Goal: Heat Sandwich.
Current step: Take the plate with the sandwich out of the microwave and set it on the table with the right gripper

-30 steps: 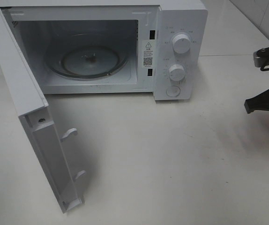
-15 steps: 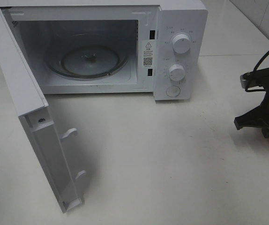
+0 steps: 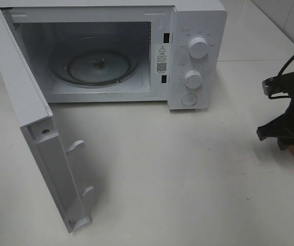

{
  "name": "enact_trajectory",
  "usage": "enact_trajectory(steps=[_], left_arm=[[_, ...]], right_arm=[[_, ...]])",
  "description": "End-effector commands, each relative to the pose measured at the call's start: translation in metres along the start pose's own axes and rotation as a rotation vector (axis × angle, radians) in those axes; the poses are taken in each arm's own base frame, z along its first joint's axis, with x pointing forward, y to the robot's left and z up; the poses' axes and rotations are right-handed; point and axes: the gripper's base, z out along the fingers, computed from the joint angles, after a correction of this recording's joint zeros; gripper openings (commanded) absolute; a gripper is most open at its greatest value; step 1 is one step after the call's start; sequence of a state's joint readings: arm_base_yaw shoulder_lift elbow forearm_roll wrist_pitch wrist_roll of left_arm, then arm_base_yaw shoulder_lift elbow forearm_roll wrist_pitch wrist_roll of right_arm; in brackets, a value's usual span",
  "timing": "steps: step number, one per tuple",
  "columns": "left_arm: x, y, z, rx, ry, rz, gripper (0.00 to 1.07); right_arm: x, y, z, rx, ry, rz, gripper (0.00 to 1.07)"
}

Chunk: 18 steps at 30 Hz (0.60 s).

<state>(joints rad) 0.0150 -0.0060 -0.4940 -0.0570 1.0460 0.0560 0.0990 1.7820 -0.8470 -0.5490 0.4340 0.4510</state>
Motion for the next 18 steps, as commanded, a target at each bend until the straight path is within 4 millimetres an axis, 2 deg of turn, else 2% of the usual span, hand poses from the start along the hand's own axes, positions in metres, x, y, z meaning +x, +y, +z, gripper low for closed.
enact_trajectory(steps=[1, 2, 9, 10, 12, 18], left_arm=[[0.001, -0.001, -0.002, 0.01, -0.021, -0.001, 0.76], [0.001, -0.001, -0.002, 0.01, -0.021, -0.001, 0.76], [0.001, -0.001, -0.002, 0.01, -0.021, -0.001, 0.76], [0.001, -0.001, -0.002, 0.01, -0.021, -0.001, 0.76], [0.001, -0.001, -0.002, 0.01, -0.021, -0.001, 0.76], [0.001, -0.001, -0.002, 0.01, -0.021, -0.001, 0.76]], right_arm=[[-0.004, -0.005, -0.017, 0.002, -0.061, 0.008, 0.61], [-0.004, -0.005, -0.017, 0.002, -0.061, 0.008, 0.61], [-0.007, -0.014, -0.058, -0.03, -0.192, 0.065, 0.71], [-0.007, -0.014, -0.058, -0.03, -0.192, 0.065, 0.71], [-0.006, -0.017, -0.074, -0.042, -0.237, 0.097, 0.71], [-0.005, -0.022, -0.096, -0.06, -0.299, 0.144, 0.71]])
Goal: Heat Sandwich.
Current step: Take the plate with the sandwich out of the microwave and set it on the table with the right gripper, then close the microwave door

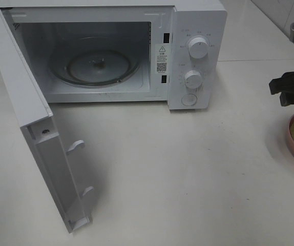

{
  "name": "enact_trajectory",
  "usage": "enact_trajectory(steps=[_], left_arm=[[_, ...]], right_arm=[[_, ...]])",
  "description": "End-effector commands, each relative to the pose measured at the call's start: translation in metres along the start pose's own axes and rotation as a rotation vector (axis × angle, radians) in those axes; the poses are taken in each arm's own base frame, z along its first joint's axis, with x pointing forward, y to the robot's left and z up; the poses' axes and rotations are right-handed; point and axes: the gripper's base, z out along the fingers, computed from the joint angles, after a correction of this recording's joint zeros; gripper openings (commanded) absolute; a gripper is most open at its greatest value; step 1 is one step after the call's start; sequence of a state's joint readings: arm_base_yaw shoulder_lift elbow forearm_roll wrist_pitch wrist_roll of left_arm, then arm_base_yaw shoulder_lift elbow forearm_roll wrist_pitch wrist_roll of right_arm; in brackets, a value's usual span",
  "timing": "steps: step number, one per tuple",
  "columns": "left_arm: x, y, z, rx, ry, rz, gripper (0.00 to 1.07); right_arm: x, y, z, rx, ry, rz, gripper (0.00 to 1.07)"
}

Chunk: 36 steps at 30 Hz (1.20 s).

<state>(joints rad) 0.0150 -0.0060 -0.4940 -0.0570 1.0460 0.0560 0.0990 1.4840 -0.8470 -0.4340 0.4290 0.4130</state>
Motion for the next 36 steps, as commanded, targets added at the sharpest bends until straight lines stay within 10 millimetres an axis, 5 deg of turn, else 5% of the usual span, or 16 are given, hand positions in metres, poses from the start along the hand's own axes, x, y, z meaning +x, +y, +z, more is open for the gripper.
enact_trajectory(steps=[1, 16, 23, 36], left_arm=[[0.001, -0.001, -0.002, 0.01, -0.021, -0.001, 0.76], [0.001, -0.001, -0.002, 0.01, -0.021, -0.001, 0.76], [0.001, -0.001, -0.002, 0.01, -0.021, -0.001, 0.76], [0.001, -0.001, -0.002, 0.01, -0.021, -0.001, 0.76]], right_arm=[[-0.008, -0.004, -0.017, -0.001, -0.012, 0.042, 0.71], [-0.05, -0.006, -0.075, -0.211, 0.155, 0.043, 0.71], [-0.031, -0.002, -0.085, -0.383, 0.385, -0.028, 0.71], [0.002, -0.023, -0.123, -0.212, 0.384, -0.046, 0.7]])
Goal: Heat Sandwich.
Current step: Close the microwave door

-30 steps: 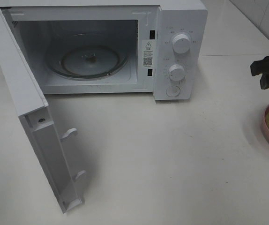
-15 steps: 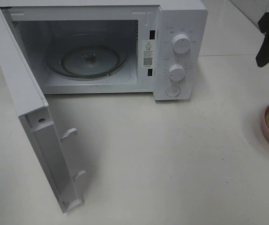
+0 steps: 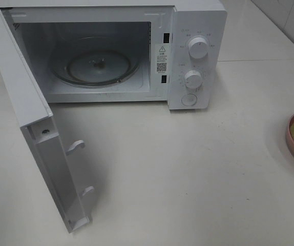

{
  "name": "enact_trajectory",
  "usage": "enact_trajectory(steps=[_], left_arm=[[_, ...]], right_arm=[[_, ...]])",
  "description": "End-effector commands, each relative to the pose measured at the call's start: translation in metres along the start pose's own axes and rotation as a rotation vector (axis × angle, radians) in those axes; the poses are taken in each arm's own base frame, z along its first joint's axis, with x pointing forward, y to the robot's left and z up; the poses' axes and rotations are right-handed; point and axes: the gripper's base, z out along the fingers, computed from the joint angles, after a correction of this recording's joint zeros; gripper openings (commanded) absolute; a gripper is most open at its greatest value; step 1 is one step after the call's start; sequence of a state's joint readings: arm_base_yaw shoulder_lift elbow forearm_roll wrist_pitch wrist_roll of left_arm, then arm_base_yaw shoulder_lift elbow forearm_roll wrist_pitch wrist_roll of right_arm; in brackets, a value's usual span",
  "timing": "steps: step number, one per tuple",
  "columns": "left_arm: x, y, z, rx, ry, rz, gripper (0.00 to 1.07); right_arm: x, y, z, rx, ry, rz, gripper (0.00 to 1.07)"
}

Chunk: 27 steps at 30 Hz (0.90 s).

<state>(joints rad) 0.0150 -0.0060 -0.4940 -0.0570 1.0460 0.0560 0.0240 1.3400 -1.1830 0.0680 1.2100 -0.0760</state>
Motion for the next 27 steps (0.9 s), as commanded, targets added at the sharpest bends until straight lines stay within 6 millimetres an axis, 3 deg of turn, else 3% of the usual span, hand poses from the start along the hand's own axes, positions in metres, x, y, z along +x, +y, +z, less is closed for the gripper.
enact_trajectory(steps=[1, 5, 6, 9, 10, 13, 15, 27], left_arm=[[0.001, -0.001, -0.002, 0.01, -0.021, -0.001, 0.76], [0.001, -0.001, -0.002, 0.01, -0.021, -0.001, 0.76], [0.001, -0.001, -0.002, 0.01, -0.021, -0.001, 0.76], [0.001, -0.001, -0.002, 0.01, -0.021, -0.001, 0.76], [0.001, -0.001, -0.002, 0.01, -0.021, -0.001, 0.76], [0.001, -0.001, -0.002, 0.01, -0.021, -0.001, 0.76], [0.001, -0.001, -0.002, 0.01, -0.021, -0.001, 0.76], [0.001, -0.001, -0.002, 0.01, -0.021, -0.001, 0.76]], right_arm=[[0.034, -0.003, -0.012, 0.054, 0.012, 0.023, 0.7], [0.055, -0.002, -0.018, 0.056, -0.044, 0.039, 0.7], [0.07, 0.0, -0.02, 0.058, -0.081, 0.041, 0.7], [0.083, 0.001, -0.022, 0.059, -0.113, 0.04, 0.7], [0.098, 0.002, -0.024, 0.06, -0.154, 0.044, 0.7], [0.111, 0.003, -0.026, 0.059, -0.187, 0.06, 0.7], [0.133, 0.004, -0.029, 0.058, -0.243, 0.076, 0.7], [0.189, 0.008, -0.028, 0.062, -0.445, 0.067, 0.7]])
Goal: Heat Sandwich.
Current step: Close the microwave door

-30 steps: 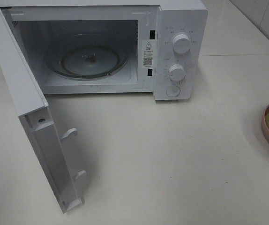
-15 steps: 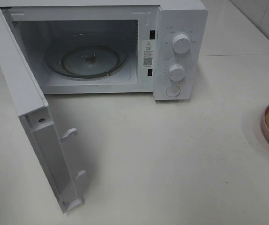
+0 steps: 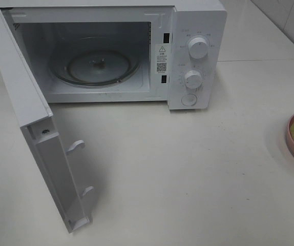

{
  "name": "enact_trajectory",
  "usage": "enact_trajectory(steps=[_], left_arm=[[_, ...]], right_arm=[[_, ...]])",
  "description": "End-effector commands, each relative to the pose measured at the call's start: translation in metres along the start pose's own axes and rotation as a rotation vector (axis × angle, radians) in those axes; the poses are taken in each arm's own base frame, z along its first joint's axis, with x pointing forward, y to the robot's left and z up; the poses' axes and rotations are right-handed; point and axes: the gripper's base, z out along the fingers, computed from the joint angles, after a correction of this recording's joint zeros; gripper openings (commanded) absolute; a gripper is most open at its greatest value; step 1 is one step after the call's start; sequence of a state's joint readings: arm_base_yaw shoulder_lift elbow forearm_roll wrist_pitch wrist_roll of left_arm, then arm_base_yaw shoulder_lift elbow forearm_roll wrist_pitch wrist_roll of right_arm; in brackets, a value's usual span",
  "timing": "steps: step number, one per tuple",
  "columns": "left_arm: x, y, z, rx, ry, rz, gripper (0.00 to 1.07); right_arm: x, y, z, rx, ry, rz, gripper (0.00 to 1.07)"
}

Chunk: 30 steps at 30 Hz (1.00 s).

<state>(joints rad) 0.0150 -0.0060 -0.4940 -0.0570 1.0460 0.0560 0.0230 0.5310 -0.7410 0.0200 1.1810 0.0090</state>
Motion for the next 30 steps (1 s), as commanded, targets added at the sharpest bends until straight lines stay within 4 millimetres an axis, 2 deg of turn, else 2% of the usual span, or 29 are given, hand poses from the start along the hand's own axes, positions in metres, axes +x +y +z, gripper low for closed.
enact_trajectory(steps=[1, 13, 17, 22, 30], left_arm=[[0.001, -0.001, -0.002, 0.01, -0.021, -0.001, 0.76], [0.001, -0.001, -0.002, 0.01, -0.021, -0.001, 0.76], [0.001, -0.001, -0.002, 0.01, -0.021, -0.001, 0.76], [0.001, -0.001, -0.002, 0.01, -0.021, -0.001, 0.76], [0.001, -0.001, -0.001, 0.01, -0.019, -0.001, 0.76]], right_arm=[[0.019, -0.001, -0.002, 0.007, -0.089, 0.022, 0.7], [0.069, -0.002, 0.005, 0.006, -0.247, 0.033, 0.7], [0.075, -0.002, -0.002, 0.003, -0.351, 0.033, 0.7], [0.086, -0.002, -0.001, -0.001, -0.465, 0.032, 0.7], [0.086, -0.002, -0.002, -0.002, -0.467, 0.032, 0.7]])
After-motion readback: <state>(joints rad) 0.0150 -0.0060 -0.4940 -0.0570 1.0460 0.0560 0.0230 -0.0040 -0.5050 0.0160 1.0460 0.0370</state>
